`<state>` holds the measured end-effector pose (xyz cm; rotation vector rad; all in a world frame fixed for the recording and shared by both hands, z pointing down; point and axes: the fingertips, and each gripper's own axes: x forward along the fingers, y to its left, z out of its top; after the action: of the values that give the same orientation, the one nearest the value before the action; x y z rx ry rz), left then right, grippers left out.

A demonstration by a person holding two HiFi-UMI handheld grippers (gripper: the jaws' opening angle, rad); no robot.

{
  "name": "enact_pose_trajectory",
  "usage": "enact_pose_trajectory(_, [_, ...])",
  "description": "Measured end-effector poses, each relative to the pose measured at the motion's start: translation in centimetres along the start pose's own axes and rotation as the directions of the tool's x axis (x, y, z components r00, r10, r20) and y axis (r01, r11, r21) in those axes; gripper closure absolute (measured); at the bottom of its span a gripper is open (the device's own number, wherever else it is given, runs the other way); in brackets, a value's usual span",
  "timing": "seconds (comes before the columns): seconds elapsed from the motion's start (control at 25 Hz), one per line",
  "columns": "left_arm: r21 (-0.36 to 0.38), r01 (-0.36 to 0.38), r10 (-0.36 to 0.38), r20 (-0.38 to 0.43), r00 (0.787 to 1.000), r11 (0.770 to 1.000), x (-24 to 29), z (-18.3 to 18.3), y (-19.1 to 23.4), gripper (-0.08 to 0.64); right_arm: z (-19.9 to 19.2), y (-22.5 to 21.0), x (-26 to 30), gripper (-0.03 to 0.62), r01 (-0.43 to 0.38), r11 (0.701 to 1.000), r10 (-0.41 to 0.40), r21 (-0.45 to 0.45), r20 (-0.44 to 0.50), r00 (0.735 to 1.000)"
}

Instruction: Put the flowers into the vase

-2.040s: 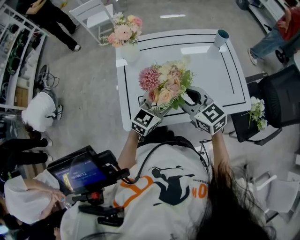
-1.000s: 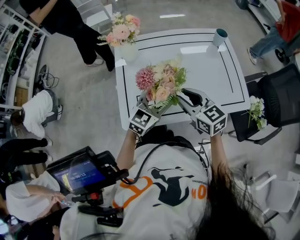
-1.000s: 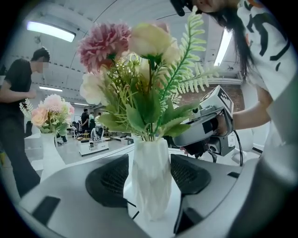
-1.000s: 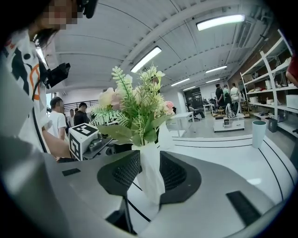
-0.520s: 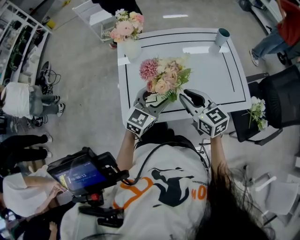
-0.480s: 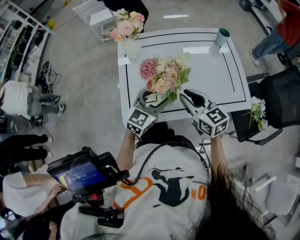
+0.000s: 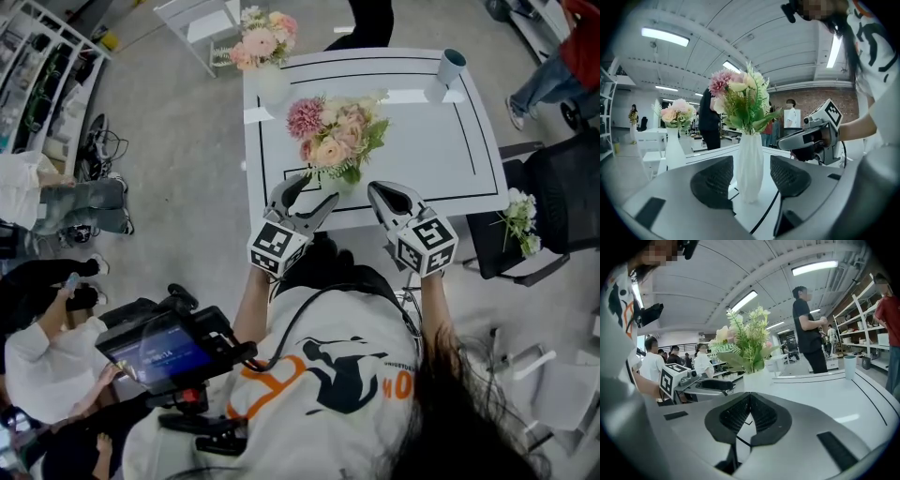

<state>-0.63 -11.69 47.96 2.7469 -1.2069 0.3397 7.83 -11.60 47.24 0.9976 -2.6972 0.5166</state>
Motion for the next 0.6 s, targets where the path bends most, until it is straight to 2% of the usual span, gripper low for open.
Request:
enact_pose_trajectory(0.12, [0.000, -0.015, 0.015, 0.019, 1.000, 1.000, -0.7, 0.5, -0.1, 0.401, -0.7, 0.9, 0.4, 0.580, -0.005, 1.000, 0.005, 0.004, -0.007, 1.000])
enact_pose_trajectory(0.36, [-0.008, -0.015, 0.015, 0.028, 1.000, 1.000, -1.6, 0.7, -0.4, 0.521, -1.4, 2.4, 0.8, 0.580, -0.013, 1.000, 0.013, 0.017, -0.018, 1.000])
enact_pose_trajectory(0.44, [-0.007, -0.003, 0.003, 0.025, 1.000, 1.000, -1.8, 0.8, -0.5, 0.549, -1.3, 2.8, 0.8, 0.580, 0.000, 1.000, 0.001, 0.023, -0.015, 1.000])
enact_pose_trajectory(0.6, [0.026, 0.029, -0.029, 0.012, 1.000, 0.999, -2.6, 0.7, -0.6, 0.549, -1.3, 3.9, 1.0, 0.580, 0.040, 0.998, -0.040, 0.050, 0.003, 0.999])
